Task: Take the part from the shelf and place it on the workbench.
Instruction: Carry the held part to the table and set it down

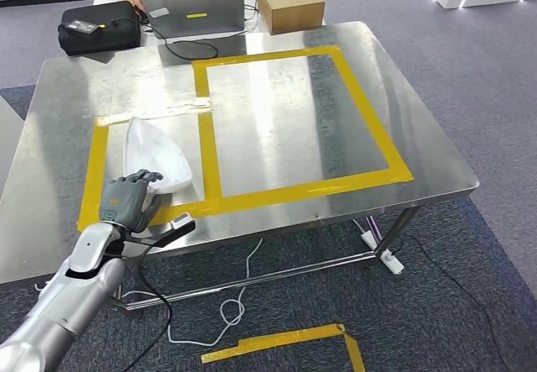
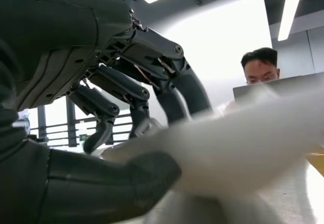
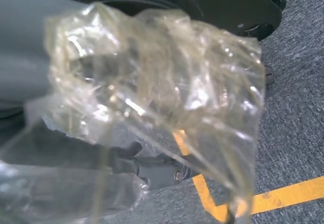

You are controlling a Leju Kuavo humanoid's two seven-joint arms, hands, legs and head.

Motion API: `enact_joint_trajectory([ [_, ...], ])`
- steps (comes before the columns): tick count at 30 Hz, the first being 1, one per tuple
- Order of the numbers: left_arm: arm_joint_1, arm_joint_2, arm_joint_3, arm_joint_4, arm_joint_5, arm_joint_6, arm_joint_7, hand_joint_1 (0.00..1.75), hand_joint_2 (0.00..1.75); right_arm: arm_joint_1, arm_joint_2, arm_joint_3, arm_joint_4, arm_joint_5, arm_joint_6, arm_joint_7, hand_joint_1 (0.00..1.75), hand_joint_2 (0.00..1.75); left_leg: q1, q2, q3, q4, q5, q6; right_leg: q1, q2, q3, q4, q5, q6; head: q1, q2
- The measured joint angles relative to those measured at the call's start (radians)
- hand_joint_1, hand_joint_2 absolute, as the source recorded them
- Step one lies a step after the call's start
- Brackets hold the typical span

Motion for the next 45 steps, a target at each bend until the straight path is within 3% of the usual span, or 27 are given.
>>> enact_joint_trajectory([
  [2,0.002,0.002,0.0,0.0,0.002,0.003,-0.007,0.0,0.0,0.0,-0.001,0.0,-0.003,0.001,-0.001,0.001,0.0,0.0,0.0,0.0,0.0,0.0,0.0,0.0,0.0,0.0,0.0,0.0,0.0,0.0,0.0,0.0],
  [17,0.003,0.0,0.001,-0.006,0.101,-0.003,-0.066,0.0,0.0,0.0,-0.006,0.0,-0.008,-0.001,-0.007,0.0,0.0,0.0,0.0,0.0,0.0,0.0,0.0,0.0,0.0,0.0,0.0,0.0,0.0,0.0,0.0,0.0],
  [25,0.032,0.005,0.034,-0.106,0.235,0.03,-0.125,0.0,0.0,0.0,-0.007,0.0,-0.008,-0.004,-0.031,-0.017,0.0,0.0,0.0,0.0,0.0,0.0,0.0,0.0,0.0,0.0,0.0,0.0,0.0,0.0,0.0,0.0],
  [31,0.117,0.052,0.116,-0.225,0.362,0.063,-0.184,0.0,0.0,0.0,-0.007,0.0,-0.007,-0.001,-0.044,-0.042,0.0,0.0,-0.004,-0.002,0.001,-0.006,-0.001,0.014,-0.004,0.001,0.001,-0.006,0.001,0.009,0.0,0.0],
  [33,0.147,0.07,0.155,-0.267,0.388,0.075,-0.201,0.0,0.0,0.0,-0.007,0.0,-0.006,-0.002,-0.044,-0.05,0.0,0.0,0.002,-0.007,0.008,-0.023,0.007,0.024,-0.005,0.03,-0.02,0.032,-0.025,0.011,0.001,0.0],
  [35,0.169,0.08,0.186,-0.299,0.402,0.079,-0.21,0.0,0.0,0.001,-0.007,0.0,-0.004,-0.002,-0.044,-0.053,0.0,0.0,0.005,-0.018,0.01,-0.029,0.01,0.029,-0.006,0.064,-0.086,0.155,-0.081,0.011,0.004,0.0],
  [37,0.188,0.085,0.205,-0.318,0.407,0.078,-0.214,0.0,0.0,0.004,-0.007,0.0,-0.002,-0.003,-0.044,-0.054,0.0,0.0,0.004,-0.032,0.01,-0.029,0.01,0.03,-0.006,0.073,-0.161,0.282,-0.114,0.012,0.005,0.0],
  [38,0.197,0.087,0.211,-0.326,0.408,0.078,-0.215,0.0,0.0,0.004,-0.007,0.0,-0.001,-0.004,-0.043,-0.054,0.0,0.0,0.004,-0.04,0.011,-0.029,0.009,0.029,-0.006,0.074,-0.18,0.299,-0.102,0.012,0.005,0.0],
  [39,0.205,0.088,0.218,-0.332,0.409,0.078,-0.215,0.0,0.0,0.004,-0.007,0.0,0.0,-0.005,-0.043,-0.055,0.0,0.0,0.005,-0.049,0.014,-0.028,0.007,0.026,-0.007,0.074,-0.178,0.273,-0.068,0.012,0.005,0.0],
  [41,0.223,0.092,0.237,-0.35,0.416,0.081,-0.217,0.0,0.0,0.003,-0.007,0.0,0.004,-0.007,-0.041,-0.058,0.0,0.0,0.006,-0.064,0.019,-0.025,0.001,0.015,-0.011,0.089,-0.133,0.148,0.015,0.01,0.006,0.0],
  [42,0.234,0.098,0.25,-0.362,0.422,0.083,-0.219,0.0,0.0,0.003,-0.007,0.0,0.007,-0.009,-0.039,-0.061,0.0,0.0,0.006,-0.07,0.019,-0.021,-0.002,0.008,-0.013,0.1,-0.107,0.089,0.039,0.008,0.006,0.0],
  [43,0.249,0.105,0.266,-0.374,0.428,0.085,-0.223,0.0,0.0,0.004,-0.007,0.0,0.01,-0.011,-0.035,-0.065,0.0,0.0,0.006,-0.075,0.017,-0.017,-0.003,0.0,-0.014,0.111,-0.091,0.054,0.048,0.004,0.006,0.0],
  [45,0.287,0.122,0.303,-0.402,0.442,0.086,-0.234,0.0,0.0,0.005,-0.005,0.0,0.019,-0.016,-0.024,-0.071,0.0,0.0,0.007,-0.081,0.01,-0.014,0.0,-0.013,-0.011,0.116,-0.082,0.038,0.042,-0.006,0.007,0.0],
])
